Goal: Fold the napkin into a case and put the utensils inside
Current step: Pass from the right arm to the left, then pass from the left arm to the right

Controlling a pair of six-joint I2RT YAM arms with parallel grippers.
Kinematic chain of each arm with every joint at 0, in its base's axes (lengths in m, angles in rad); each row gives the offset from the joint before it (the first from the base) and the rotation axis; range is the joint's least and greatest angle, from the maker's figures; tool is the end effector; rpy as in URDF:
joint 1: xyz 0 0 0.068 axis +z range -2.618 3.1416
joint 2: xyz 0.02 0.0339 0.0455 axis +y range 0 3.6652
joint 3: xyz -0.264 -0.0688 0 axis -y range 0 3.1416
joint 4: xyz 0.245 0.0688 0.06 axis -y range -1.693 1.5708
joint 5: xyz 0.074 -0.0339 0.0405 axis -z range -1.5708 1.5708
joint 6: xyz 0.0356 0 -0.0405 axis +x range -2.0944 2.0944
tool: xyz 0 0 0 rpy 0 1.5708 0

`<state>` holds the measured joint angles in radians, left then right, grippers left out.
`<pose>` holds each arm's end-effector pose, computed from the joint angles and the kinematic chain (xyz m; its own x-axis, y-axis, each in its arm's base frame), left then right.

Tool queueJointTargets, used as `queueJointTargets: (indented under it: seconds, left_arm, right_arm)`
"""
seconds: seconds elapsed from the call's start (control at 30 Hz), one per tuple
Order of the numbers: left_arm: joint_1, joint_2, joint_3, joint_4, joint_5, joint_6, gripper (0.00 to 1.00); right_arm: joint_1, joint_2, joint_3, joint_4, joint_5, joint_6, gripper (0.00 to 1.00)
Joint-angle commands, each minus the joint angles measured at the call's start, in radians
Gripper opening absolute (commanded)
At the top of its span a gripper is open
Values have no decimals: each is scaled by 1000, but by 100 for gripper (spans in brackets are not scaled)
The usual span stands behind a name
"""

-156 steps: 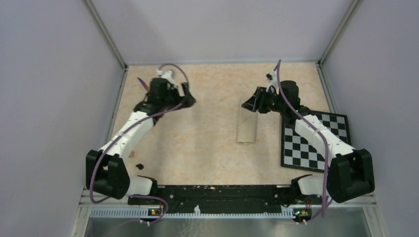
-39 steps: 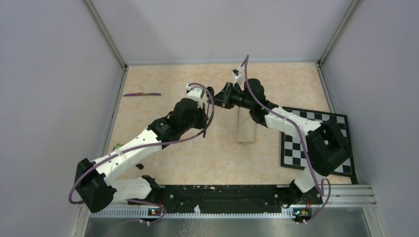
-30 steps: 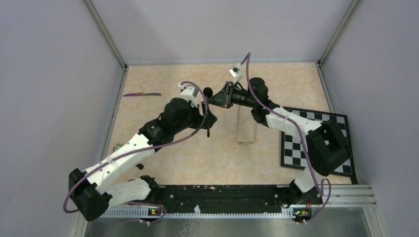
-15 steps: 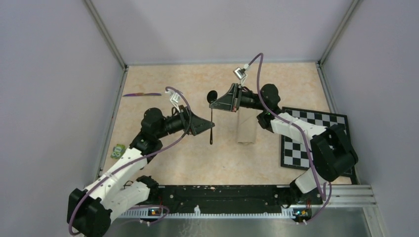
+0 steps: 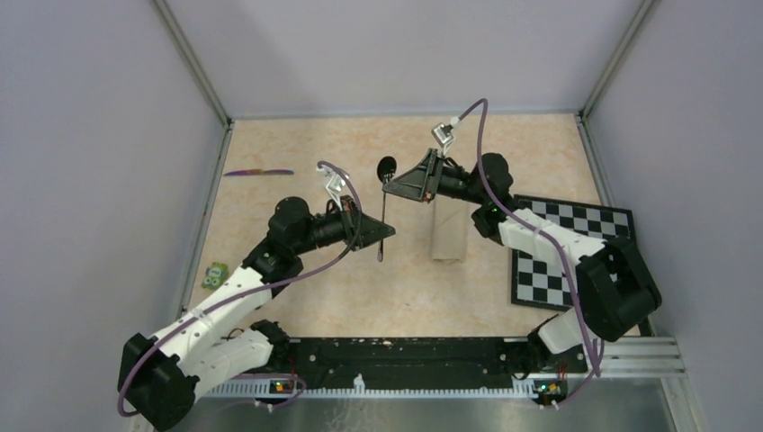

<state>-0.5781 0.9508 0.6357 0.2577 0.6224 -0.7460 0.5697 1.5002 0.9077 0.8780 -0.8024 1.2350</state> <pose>0.1737 -0.1381 0.3036 -0.6674 -0.2229 -0.7105 0.6514 0.2874 -0.7022 0.2665 0.2011 0.3176 -0.8243 0.2512 -0.5074 -0.5389 -0.0732 0.8392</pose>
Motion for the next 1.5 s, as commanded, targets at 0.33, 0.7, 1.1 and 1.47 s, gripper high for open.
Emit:
queueJointTargets:
  seconds: [0.33, 0.7, 1.1, 1.47]
  left_arm:
    - [-36, -39, 144, -294, -334, 261, 0]
    - [-48, -48, 133, -291, -331, 254, 0]
    - [-53, -44, 134, -288, -332, 258, 0]
    - [-59, -40, 133, -289, -335, 256, 0]
  right_arm:
    - [215, -157, 383, -1158, 695, -555, 45]
    - [280, -70, 483, -1174, 727, -597, 31]
    - [308, -44, 509, -1177, 757, -596, 26]
    - [301, -34, 497, -1163, 782, -585, 0]
